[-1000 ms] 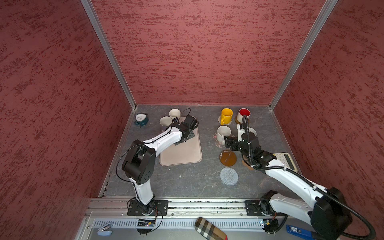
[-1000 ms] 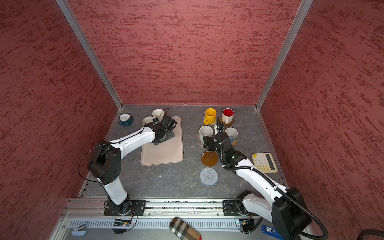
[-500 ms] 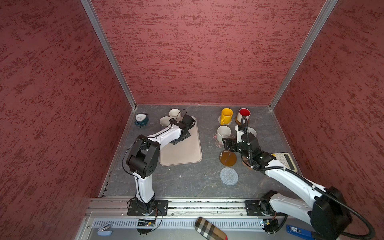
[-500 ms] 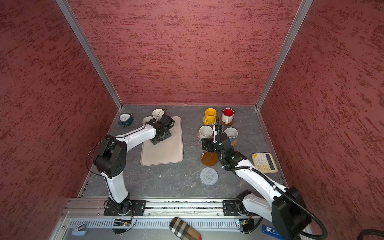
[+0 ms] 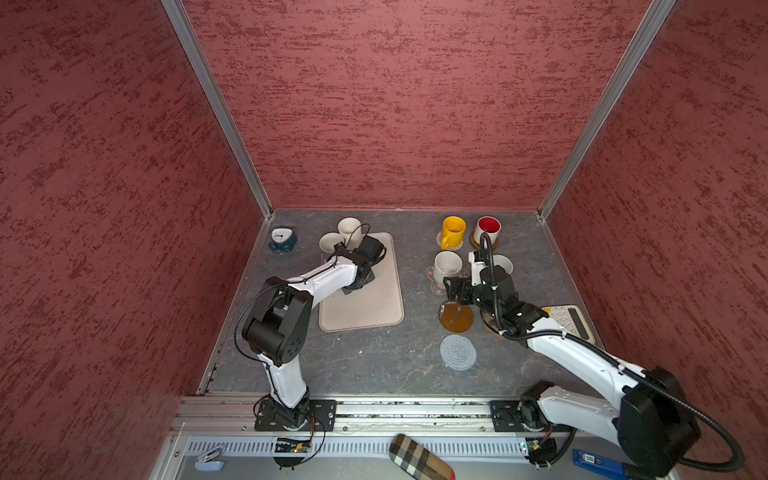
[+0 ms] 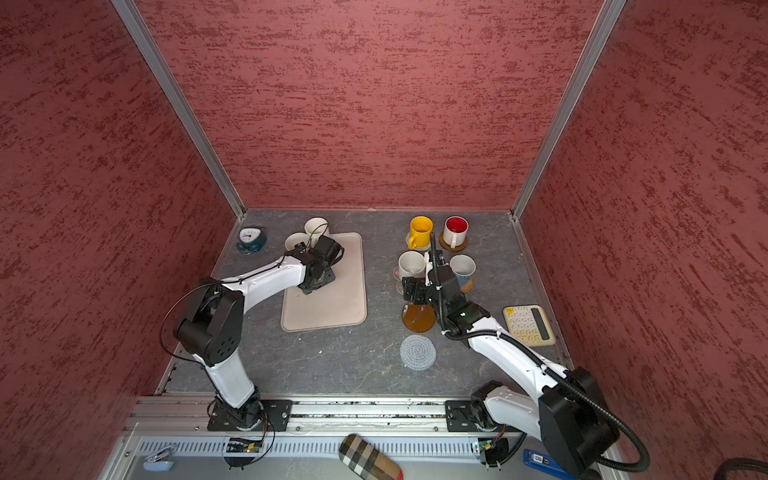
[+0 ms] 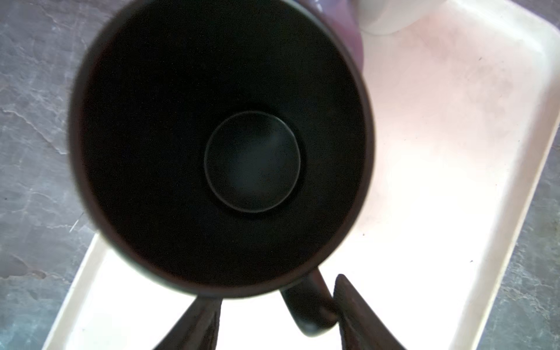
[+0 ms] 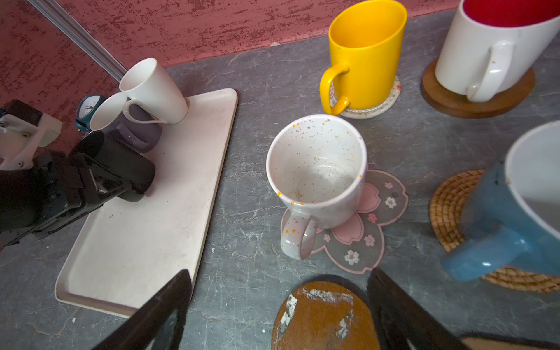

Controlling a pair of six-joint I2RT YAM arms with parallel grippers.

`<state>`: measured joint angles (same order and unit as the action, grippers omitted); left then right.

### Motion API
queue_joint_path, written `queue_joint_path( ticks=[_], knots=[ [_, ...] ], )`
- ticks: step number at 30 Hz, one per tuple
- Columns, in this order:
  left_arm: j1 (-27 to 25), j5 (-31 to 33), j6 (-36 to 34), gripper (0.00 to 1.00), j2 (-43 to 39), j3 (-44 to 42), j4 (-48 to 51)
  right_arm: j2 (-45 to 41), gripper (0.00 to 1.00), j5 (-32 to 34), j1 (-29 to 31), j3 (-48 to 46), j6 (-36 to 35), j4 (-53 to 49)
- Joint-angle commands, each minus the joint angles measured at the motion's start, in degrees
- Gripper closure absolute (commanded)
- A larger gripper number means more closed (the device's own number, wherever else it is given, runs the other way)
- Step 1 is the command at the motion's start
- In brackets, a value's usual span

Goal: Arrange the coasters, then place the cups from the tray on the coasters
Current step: 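Open the right gripper while the left gripper grasps the black mug, then carry the black mug with the left gripper while the right arm withdraws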

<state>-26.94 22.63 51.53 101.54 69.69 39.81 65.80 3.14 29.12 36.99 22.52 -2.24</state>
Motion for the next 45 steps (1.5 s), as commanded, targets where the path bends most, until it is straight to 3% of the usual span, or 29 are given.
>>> queue_joint_path(
  ticks=[1,9,28,36,42,45],
  knots=[
    [1.3,1.31,-0.67,0.47,-2.76,-2.38,-0.84,0.45,0.09,-0.33,-0.13,-0.47,0.51,2.24],
    [3.85,-0.26,-3.52,0.5,-7.07,-7.91,-4.28,1.07,0.09,-0.02,-0.13,-0.38,0.37,2.24],
    [6.48,-3.27,-10.56,0.68,-4.1,-8.18,-9.83,1.48,0.09,0.53,-0.12,0.13,-0.29,1.71],
    [6.81,-4.18,-12.48,0.81,-2.84,-6.85,-10.07,1.59,0.08,0.95,-0.13,0.35,-0.46,1.54],
    [6.85,-4.92,-13.84,0.99,-3.83,-6.7,-9.6,1.7,0.08,0.84,-0.13,0.51,-0.59,1.47],
    [6.81,-5.49,-14.59,1.0,-4.56,-6.76,-9.48,1.7,0.08,0.77,-0.12,0.79,-0.64,1.28]
  ],
)
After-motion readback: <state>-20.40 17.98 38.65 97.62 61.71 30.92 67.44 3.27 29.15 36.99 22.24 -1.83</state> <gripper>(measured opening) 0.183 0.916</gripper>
